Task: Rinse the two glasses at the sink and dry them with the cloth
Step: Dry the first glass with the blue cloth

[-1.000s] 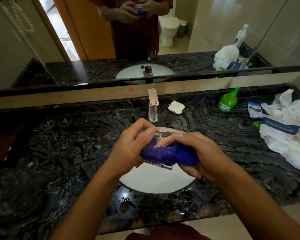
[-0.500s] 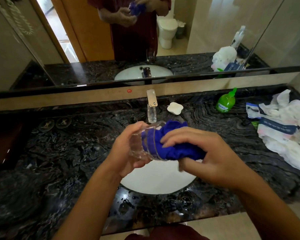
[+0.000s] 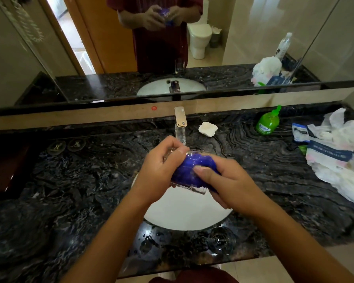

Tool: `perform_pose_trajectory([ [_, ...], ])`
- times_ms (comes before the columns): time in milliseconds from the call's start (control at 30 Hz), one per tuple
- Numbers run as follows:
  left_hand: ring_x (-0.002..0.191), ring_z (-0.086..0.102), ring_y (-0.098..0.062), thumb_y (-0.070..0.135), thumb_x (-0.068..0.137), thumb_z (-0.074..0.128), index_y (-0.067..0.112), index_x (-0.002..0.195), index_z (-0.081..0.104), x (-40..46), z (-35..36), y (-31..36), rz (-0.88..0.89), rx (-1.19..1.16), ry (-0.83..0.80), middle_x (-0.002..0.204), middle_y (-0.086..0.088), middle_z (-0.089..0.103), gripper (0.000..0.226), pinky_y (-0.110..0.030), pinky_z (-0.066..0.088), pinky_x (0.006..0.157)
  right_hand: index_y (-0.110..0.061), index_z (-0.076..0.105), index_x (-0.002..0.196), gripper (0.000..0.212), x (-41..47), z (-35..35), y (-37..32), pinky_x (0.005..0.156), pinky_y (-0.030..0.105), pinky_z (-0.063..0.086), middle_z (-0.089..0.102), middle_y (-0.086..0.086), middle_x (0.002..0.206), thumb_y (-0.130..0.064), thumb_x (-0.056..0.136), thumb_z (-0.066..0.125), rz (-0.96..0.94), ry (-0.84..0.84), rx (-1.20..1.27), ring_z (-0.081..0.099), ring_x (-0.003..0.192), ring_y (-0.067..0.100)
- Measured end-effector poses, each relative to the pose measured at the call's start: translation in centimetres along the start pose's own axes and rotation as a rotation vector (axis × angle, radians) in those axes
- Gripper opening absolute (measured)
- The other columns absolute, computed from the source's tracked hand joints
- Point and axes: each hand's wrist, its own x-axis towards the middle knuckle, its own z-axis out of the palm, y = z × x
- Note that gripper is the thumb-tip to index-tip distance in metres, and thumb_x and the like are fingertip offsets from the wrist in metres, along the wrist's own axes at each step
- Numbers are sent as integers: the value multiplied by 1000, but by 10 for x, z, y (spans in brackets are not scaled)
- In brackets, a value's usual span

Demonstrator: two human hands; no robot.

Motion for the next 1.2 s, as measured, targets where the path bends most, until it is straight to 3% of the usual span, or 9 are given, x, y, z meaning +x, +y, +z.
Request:
perform_pose_trajectory([
  [133, 71, 65, -32, 45, 91, 56, 27, 104, 67, 2, -6, 4, 160, 74, 18, 86, -10, 69, 25, -37, 53, 57, -6, 71, 104, 26, 4, 1, -3, 33, 13, 20, 46, 7, 46, -30, 99, 63, 118, 103, 438, 28, 25, 10],
  [300, 54, 57, -12, 42, 94, 51, 14, 106, 62, 8, -12, 10, 128, -55, 60, 76, 2, 66, 32, -23, 41, 42, -14, 68, 75, 27, 2, -4, -7, 32, 14, 20, 45, 5, 42, -36, 90, 61, 120, 214, 789, 30, 24, 9],
  [400, 52, 51, -24, 37, 100, 51, 14, 95, 62, 11, -14, 13, -16, -166, 26, 74, -5, 62, 26, -26, 35, 40, -26, 76, 98, 18, -2, -5, -7, 36, 23, 40, 70, 10, 73, -17, 95, 61, -88, 153, 451, 63, 45, 19],
  [500, 45, 47, -15, 44, 101, 51, 22, 80, 68, 14, -17, 16, -312, -421, -75, 68, -4, 55, 35, -19, 33, 38, -17, 66, 129, 39, -7, -7, -7, 65, 35, 60, 73, -3, 113, -2, 94, 62, -359, 44, -154, 76, 83, 21],
  [700, 44, 53, -15, 55, 98, 49, 17, 83, 62, 11, -7, 16, -548, -147, -182, 60, -8, 62, 43, -19, 36, 40, -27, 70, 121, 30, 0, -9, -3, 64, 20, 52, 67, -22, 97, -20, 93, 64, -376, -62, -629, 61, 72, -7],
  [800, 60, 67, -25, 59, 102, 40, 9, 96, 65, 12, -5, 17, -442, -87, -212, 79, -17, 73, 56, -28, 49, 48, -24, 73, 116, 28, 1, -6, 6, 57, 9, 41, 66, -24, 78, -6, 96, 65, -235, -17, -355, 60, 59, -4],
  [900, 92, 75, -19, 65, 95, 51, 21, 115, 65, 11, -5, 11, -319, -73, -148, 113, -7, 74, 51, -36, 61, 78, -23, 75, 109, 21, 2, 0, 11, 37, 20, 32, 56, 22, 54, -12, 99, 61, 14, 32, 117, 44, 31, 13],
  [1000, 115, 69, -14, 49, 90, 65, 34, 132, 58, 7, -2, 4, -77, -43, -172, 132, 9, 64, 45, -34, 61, 88, -19, 77, 88, 23, 6, 5, 12, 32, 17, 18, 43, 13, 43, -14, 98, 57, 152, 174, 508, 28, 24, 10],
  [1200, 78, 67, -9, 44, 93, 58, 21, 122, 56, 5, -1, 0, 125, 25, -86, 99, 2, 69, 37, -23, 55, 66, -5, 70, 90, 13, 6, 13, 10, 29, 13, 13, 55, 18, 59, -17, 88, 65, 218, 89, 894, 26, 22, 3],
])
